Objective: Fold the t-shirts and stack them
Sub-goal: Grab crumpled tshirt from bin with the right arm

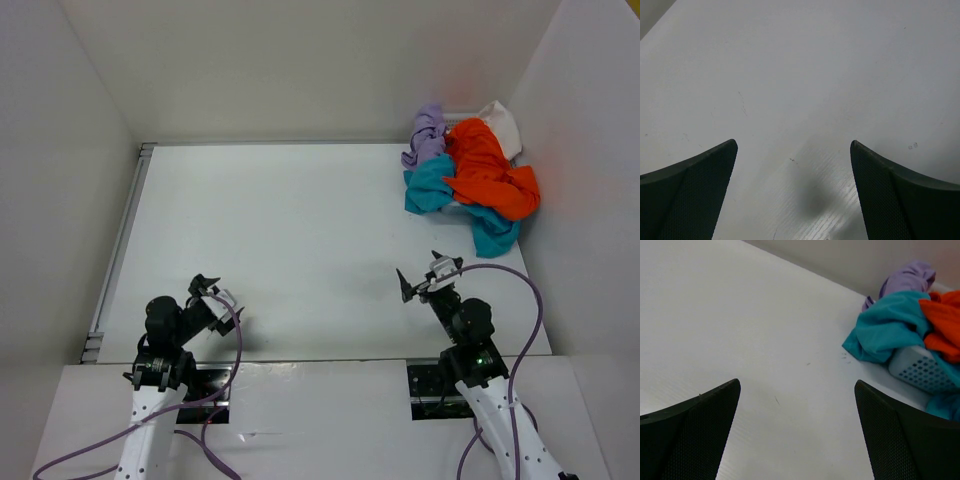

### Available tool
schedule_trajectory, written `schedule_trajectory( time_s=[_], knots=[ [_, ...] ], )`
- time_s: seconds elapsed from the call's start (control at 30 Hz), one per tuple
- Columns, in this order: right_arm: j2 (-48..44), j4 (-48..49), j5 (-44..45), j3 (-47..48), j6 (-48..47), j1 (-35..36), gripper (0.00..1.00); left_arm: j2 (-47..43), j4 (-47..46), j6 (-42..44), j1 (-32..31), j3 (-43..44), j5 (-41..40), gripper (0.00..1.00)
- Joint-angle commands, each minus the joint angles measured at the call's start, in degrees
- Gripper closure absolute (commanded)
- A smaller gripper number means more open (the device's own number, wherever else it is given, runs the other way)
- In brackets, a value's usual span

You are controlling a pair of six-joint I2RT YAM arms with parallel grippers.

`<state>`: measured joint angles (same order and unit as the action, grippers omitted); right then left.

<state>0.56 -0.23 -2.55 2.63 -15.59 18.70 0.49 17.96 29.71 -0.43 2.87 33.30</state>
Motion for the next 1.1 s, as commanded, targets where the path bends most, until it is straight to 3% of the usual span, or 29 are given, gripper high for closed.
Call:
schedule_trajectory(
  time_s=[0.0, 0.07, 0.1, 0.2, 0.23, 0.27, 0.37, 0.43, 0.53, 0.6, 0.67, 0.77, 0.8, 0.87, 0.9, 0.97, 1.0, 1.07],
  knots=[
    [-5.0, 10.6, -4.9, -1.9, -2.3, -0.4, 0.01, -8.1, -2.0, -0.8, -0.1, -0.3, 2.0, 0.00],
    [-5.0, 13.1, -4.9, -1.3, 0.3, -0.4, 0.01, -8.1, -2.0, -0.1, -0.1, -0.3, 2.0, 0.00],
    [-5.0, 13.1, -6.9, -1.3, -0.2, -0.4, 0.01, -8.1, -2.0, 4.4, -0.1, -0.8, 2.0, 0.00],
    [-5.0, 17.3, -11.7, -0.2, -3.0, -0.4, 0.01, -8.1, -1.4, 4.2, -0.1, -0.9, 1.6, 0.00],
    [-5.0, 20.0, -7.4, -0.2, 0.2, -0.4, 0.01, -8.1, -2.4, 5.3, -0.1, -0.9, 3.0, 0.00],
    [-5.0, 22.6, -2.7, -0.2, 11.4, -0.4, 0.01, -8.1, -1.9, 7.9, -0.1, -0.2, 5.0, 0.00],
    [-5.0, 20.4, 7.0, 3.0, 22.2, -0.4, 0.01, -8.1, -2.4, 18.7, -0.1, 0.3, 10.5, 0.00],
    [-5.0, 17.0, 8.1, 4.8, 26.9, -0.4, 0.01, -8.1, 3.0, 38.8, -0.1, 4.2, 10.7, 0.00],
    [-4.2, 11.5, 10.7, 7.5, 36.5, -0.4, 0.01, -8.1, -14.7, 31.0, -0.1, 2.7, -2.0, 0.00],
    [-2.0, 11.0, 11.7, 8.0, 40.2, -0.4, 0.01, -8.1, -27.2, 30.4, -0.1, 0.9, -11.6, 0.00],
    [1.9, 12.6, 11.7, 11.7, 40.8, -0.4, 0.01, -8.1, -27.7, 30.4, -0.1, 3.4, -14.2, 0.00],
    [18.5, 7.0, 15.0, 23.8, 43.7, -0.4, 0.01, -4.6, -24.3, 26.9, -0.1, 9.6, -14.2, 0.00],
    [30.2, 4.0, 16.5, 33.2, 43.7, -0.4, 0.01, 0.9, -22.7, 26.2, -0.1, 14.3, -15.0, 0.00],
    [42.1, -5.2, 17.0, 43.5, 42.2, -0.4, 0.01, 8.7, -21.2, 23.0, -0.1, 20.1, -16.7, 0.00],
    [47.6, -7.8, 17.0, 52.7, 40.7, -0.4, 0.01, 18.7, -20.1, 19.5, -0.1, 23.6, -19.6, 0.00],
    [60.5, -11.4, 17.0, 60.3, 35.3, -0.4, 0.01, 29.2, -13.2, 15.4, -0.6, 36.7, -22.8, 0.00],
    [63.7, -12.4, 18.3, 65.6, 33.4, 0.4, 0.01, 39.4, -10.1, 11.2, -0.6, 41.5, -24.1, 0.00],
    [70.2, -12.4, 26.9, 69.1, 29.8, 1.2, 0.01, 48.2, -2.0, 5.6, -0.6, 50.0, -27.7, 0.00]
  ],
)
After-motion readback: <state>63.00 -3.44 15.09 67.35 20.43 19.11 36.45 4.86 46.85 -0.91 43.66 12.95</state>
